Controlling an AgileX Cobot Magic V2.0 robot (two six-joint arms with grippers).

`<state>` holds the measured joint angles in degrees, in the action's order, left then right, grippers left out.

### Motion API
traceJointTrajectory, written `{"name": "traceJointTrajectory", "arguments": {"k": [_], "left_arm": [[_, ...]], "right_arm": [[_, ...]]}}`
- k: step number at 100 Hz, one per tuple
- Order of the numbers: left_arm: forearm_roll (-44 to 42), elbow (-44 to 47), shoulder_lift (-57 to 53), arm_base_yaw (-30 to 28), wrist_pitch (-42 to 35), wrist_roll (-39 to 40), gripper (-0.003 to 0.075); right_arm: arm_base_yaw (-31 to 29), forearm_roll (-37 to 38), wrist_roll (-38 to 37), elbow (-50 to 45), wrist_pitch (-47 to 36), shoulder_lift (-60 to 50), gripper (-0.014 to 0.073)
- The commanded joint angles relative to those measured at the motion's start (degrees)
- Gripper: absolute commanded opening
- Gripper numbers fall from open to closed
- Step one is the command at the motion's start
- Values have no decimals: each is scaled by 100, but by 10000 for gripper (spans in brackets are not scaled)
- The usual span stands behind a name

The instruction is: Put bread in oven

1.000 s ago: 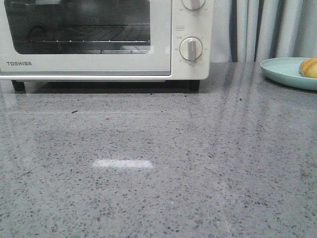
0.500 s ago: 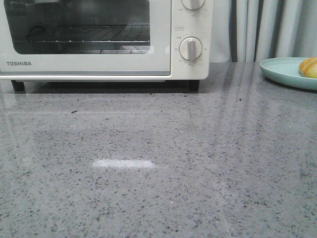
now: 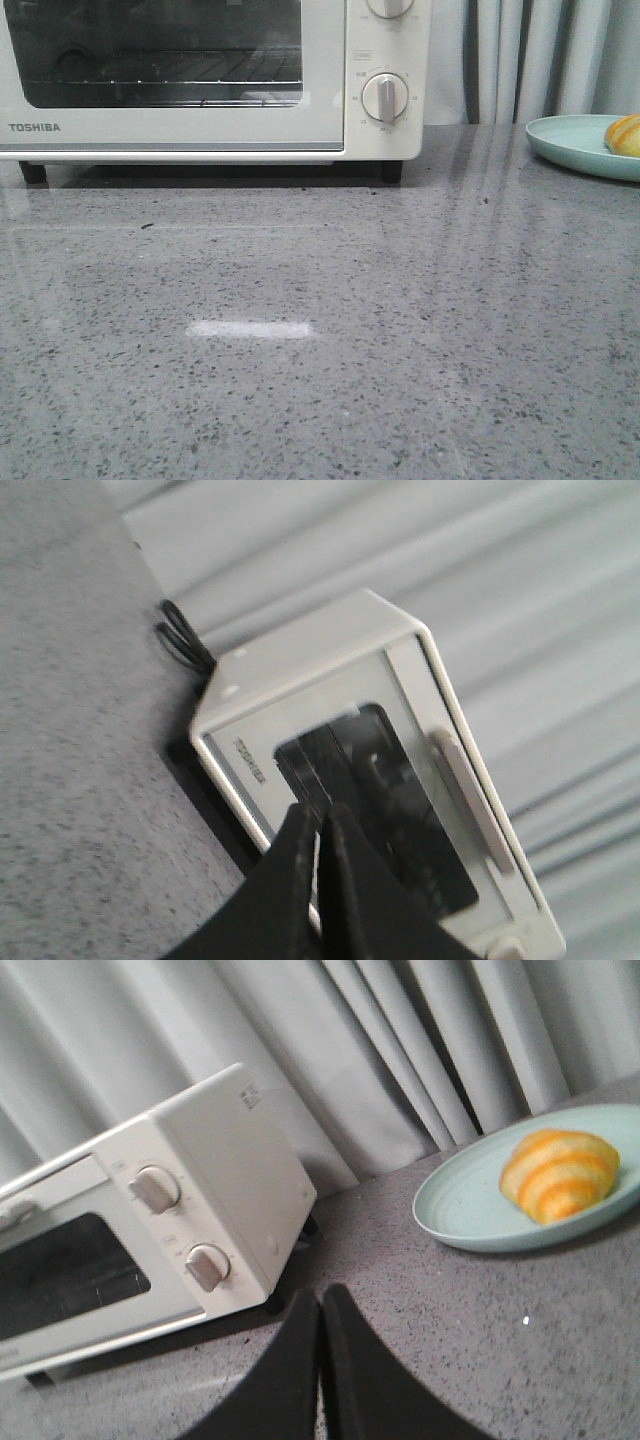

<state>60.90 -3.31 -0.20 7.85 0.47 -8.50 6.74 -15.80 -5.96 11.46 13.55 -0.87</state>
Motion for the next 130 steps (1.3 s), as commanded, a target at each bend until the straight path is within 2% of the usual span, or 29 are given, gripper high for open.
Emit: {"name": "traceJointTrajectory", "arguments": {"k": [1,6,14,24,31,50,71,94,130], "left_arm": [[-1158,-809,206,7,678,-348,-22],[-1590,-1226,549,7,899,-550,-21],[-1713,-1941,1316,7,1119,-1222,-21],[-1713,-2773,2342,7,1546,-2407,-21],[-1681,-3306,3060,7,1695,-2828,-21],[-1582,-4331,4363,664,1205,-3149,-21],[-1582,-5133,5593,1293,997,-3482,-21],[-1406,-5547,6614,1343,506,-3482,-21],[-1394,-5708,7359,1343,703,-3482,-21]], "right_arm": [[-42,391,513,760,416,233,-49],[-42,391,980,1085,800,453,-49],[-42,391,1423,1526,1207,891,-49],[-42,380,1454,1793,1208,1347,-49],[-42,380,1454,1875,1112,1591,-49],[-42,380,1454,1889,1021,1743,-49],[-42,380,1454,1889,971,1743,-49],[-42,380,1454,1879,896,1743,-49],[-42,380,1454,1869,884,1743,-49]]}}
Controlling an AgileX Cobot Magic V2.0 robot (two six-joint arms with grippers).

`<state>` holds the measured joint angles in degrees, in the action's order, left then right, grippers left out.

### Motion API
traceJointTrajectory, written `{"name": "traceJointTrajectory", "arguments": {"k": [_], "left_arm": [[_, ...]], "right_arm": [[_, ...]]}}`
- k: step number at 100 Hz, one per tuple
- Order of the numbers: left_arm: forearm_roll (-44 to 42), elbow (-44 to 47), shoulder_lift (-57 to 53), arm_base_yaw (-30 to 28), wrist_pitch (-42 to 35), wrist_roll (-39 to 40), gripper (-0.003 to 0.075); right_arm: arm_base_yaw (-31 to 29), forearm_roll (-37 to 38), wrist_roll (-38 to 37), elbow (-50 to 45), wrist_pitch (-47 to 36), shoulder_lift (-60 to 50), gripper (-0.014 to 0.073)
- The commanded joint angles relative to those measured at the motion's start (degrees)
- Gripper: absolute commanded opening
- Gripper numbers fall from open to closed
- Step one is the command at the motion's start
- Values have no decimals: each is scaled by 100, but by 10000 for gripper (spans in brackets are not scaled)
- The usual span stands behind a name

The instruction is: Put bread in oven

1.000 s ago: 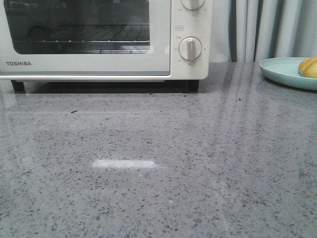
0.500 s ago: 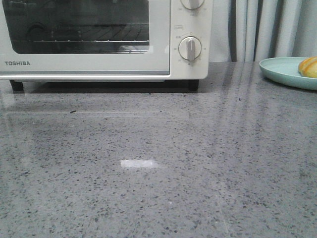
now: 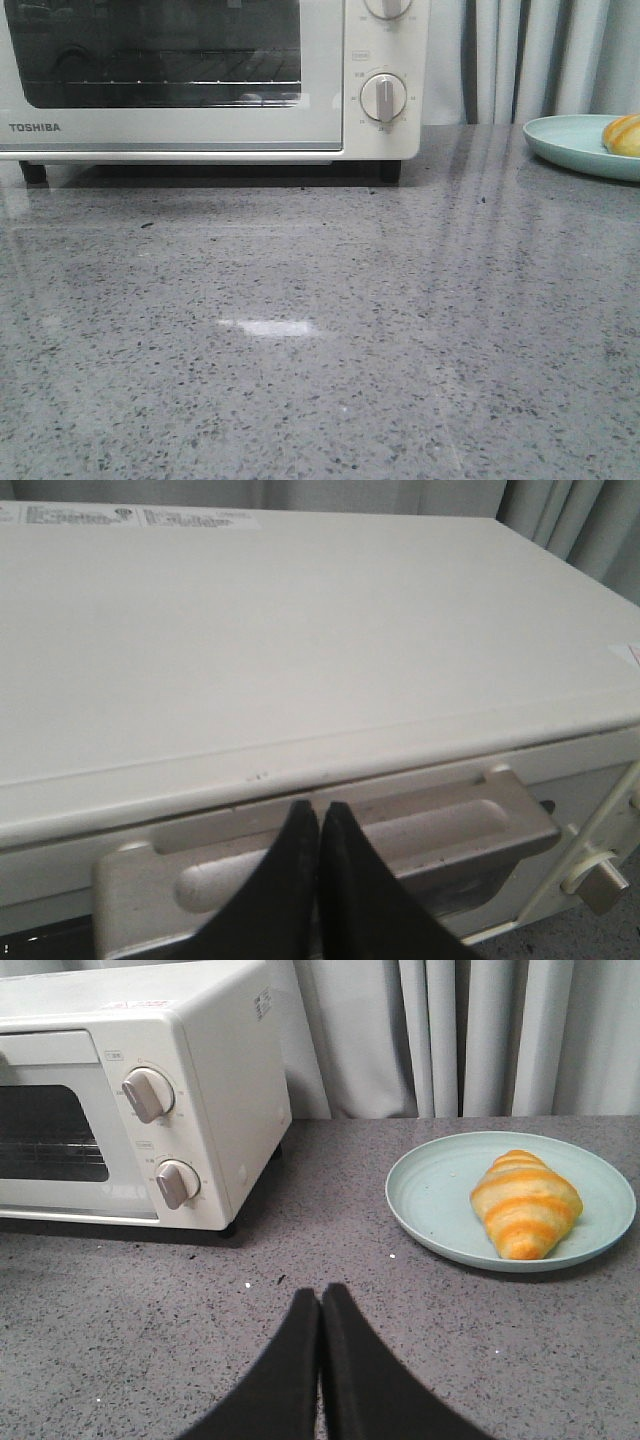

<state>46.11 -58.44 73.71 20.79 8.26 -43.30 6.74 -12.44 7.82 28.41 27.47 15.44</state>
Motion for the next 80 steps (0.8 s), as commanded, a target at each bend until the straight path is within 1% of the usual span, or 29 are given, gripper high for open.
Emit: {"name": "traceJointTrajectory", "arguments": {"k": [1,9,16,25,36,43,65,80], "left_arm": [[75,-195,-16,49,-76,-2,-21],[63,-195,6,49,-63,-2,-21],[-15,-195,-8,38,134,-2,-21],[-273,-195,-73,38,739,-2,-22],[-320,-166,-242,38,1649,-2,-22],[-320,-21,-423,49,1979,-2,-22],[-275,909,-1156,86,2254,66,-22],[-275,1561,-1417,86,2234,66,-22]], "right_arm": [[-42,45,75,173,-508,112,-49],[-42,45,75,173,-508,112,-49],[-42,45,75,173,-508,112,-49],[-42,37,75,173,-508,112,-49],[-42,37,75,173,-508,112,-49],[-42,37,75,173,-524,112,-49],[-42,23,75,173,-762,112,-49],[-42,21,75,173,-980,112,-49]]}}
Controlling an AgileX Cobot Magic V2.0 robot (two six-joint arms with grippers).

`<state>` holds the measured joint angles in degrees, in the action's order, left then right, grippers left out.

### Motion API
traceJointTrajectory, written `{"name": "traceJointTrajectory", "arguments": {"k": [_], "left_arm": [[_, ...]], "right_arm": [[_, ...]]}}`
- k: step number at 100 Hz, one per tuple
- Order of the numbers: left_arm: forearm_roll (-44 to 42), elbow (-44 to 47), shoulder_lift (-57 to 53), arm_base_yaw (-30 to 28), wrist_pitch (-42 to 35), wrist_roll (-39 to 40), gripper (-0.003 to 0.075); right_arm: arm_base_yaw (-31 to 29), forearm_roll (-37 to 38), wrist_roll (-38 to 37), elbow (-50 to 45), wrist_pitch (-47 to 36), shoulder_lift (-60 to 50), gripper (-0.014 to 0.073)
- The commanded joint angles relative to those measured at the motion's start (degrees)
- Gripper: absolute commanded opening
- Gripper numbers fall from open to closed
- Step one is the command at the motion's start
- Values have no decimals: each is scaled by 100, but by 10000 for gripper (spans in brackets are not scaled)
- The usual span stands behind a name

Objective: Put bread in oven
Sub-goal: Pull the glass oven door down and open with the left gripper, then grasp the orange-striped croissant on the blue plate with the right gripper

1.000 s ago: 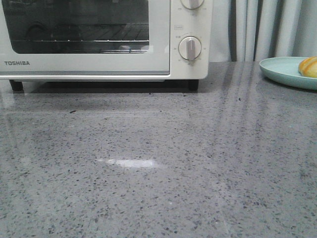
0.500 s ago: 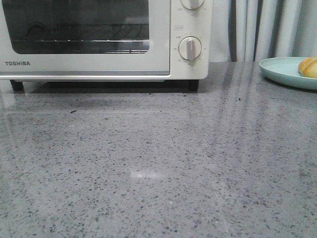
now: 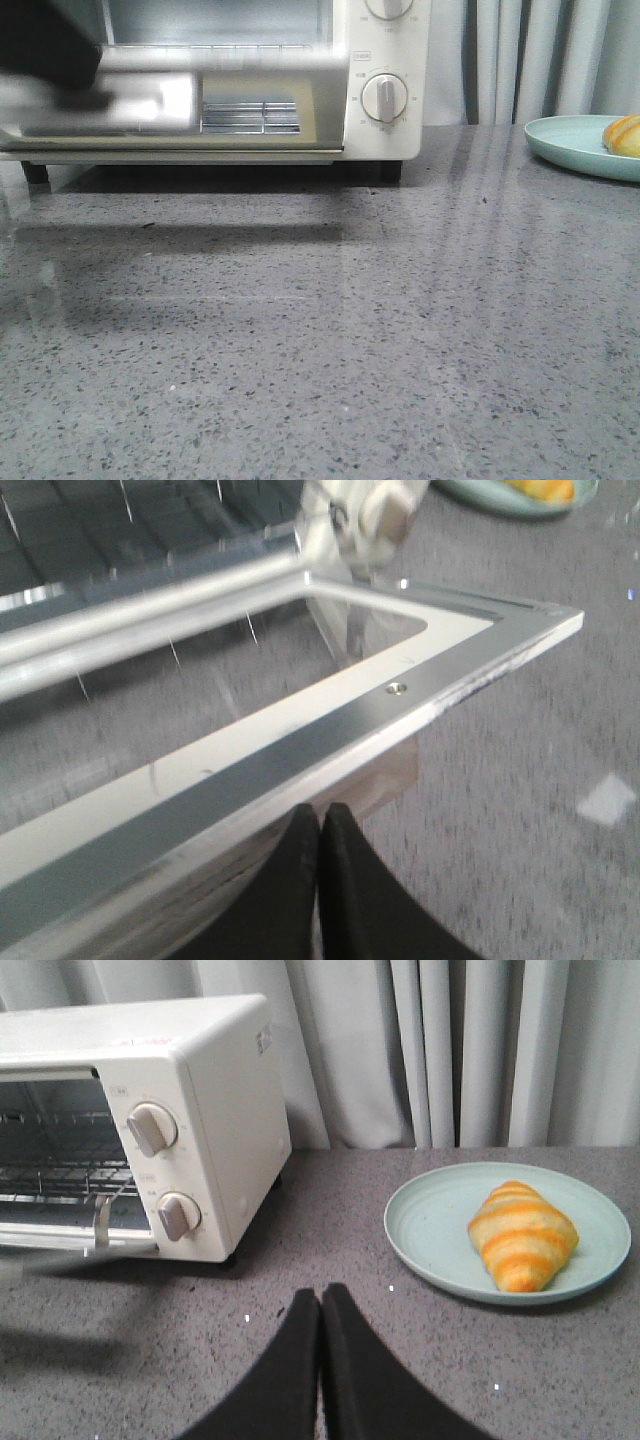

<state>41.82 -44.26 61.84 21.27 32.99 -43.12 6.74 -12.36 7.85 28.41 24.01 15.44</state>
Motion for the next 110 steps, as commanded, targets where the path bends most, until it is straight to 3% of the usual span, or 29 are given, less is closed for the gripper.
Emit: {"name": "traceJointTrajectory", "arguments": {"k": [1,32,51,58,72,77,110], "left_arm": [[154,192,-229,38,-238,47,-22],[256,549,-360,38,-167,47,-22],[461,549,-1166,38,31,47,-22],[461,549,-1585,38,135,47,-22],[409,549,-2475,38,257,47,-22],[351,549,-2800,38,257,47,-22],[217,549,-3818,38,282,47,-22]], "right_arm": [[-42,12,73,173,-636,112,-49],[-42,-214,73,216,-552,224,-48],[-52,-442,73,925,-190,1388,-37],[-52,-442,73,1405,-25,2075,29],[-107,-270,73,2429,304,3496,337],[-198,-157,73,2761,421,4002,407],[-1472,0,73,3629,288,6264,359]]}}
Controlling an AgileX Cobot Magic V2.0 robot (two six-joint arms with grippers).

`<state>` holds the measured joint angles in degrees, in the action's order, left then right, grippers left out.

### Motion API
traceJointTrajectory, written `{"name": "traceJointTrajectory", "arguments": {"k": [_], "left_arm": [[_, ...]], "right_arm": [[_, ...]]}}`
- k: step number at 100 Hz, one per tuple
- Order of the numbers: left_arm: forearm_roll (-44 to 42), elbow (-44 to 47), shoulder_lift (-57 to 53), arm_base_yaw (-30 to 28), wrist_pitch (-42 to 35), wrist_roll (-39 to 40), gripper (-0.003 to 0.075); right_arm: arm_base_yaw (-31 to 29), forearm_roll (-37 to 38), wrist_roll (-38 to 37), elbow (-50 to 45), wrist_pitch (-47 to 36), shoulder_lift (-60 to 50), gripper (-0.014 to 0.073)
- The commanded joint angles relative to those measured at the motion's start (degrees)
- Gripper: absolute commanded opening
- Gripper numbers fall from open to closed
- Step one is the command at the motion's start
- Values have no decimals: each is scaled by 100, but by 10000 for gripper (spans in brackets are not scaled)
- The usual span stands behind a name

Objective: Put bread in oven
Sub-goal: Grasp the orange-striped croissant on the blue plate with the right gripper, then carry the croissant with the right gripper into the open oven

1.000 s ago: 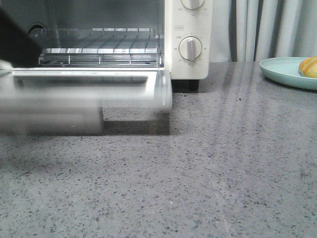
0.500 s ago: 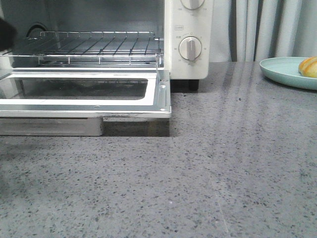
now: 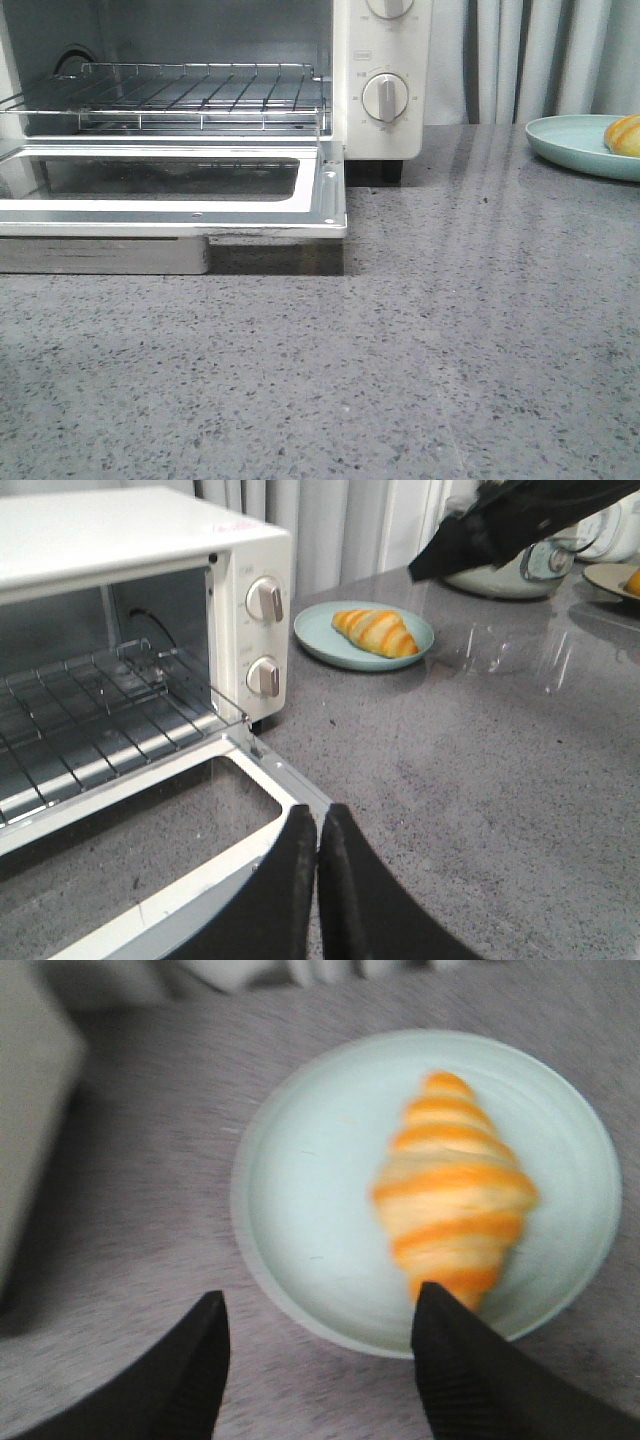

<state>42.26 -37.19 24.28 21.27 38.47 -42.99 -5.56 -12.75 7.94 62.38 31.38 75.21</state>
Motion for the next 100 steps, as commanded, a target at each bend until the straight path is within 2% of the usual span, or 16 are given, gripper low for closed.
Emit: {"name": "traceJointTrajectory", "arguments": {"k": [1,37,40,45,46,54,70,83,100], "left_arm": [[173,-158,-73,38,-266,34,-22],[173,-158,-85,38,-206,34,-22],[173,-158,-85,38,-193,34,-22],[173,-158,-85,38,-167,34,-22],[173,-158,-85,38,-167,34,-22],[173,-158,-85,38,-154,34,-22],[173,-158,-85,38,-154,34,-22],[173,-158,-85,38,-154,34,-22],[173,-158,-85,38,-191,34,-22]], "right_arm": [[-253,40,63,231,-481,323,359],[-266,-11,63,231,-808,1761,344],[-266,-12,63,231,-808,1805,314],[-266,-25,63,231,-808,1845,214],[-266,-25,63,231,-808,1845,154],[-266,-25,63,231,-808,1803,-81],[-142,-25,63,231,-1141,1102,-66],[513,-25,177,254,-1703,56,-66],[2403,-25,336,782,-1834,-705,-65]]}}
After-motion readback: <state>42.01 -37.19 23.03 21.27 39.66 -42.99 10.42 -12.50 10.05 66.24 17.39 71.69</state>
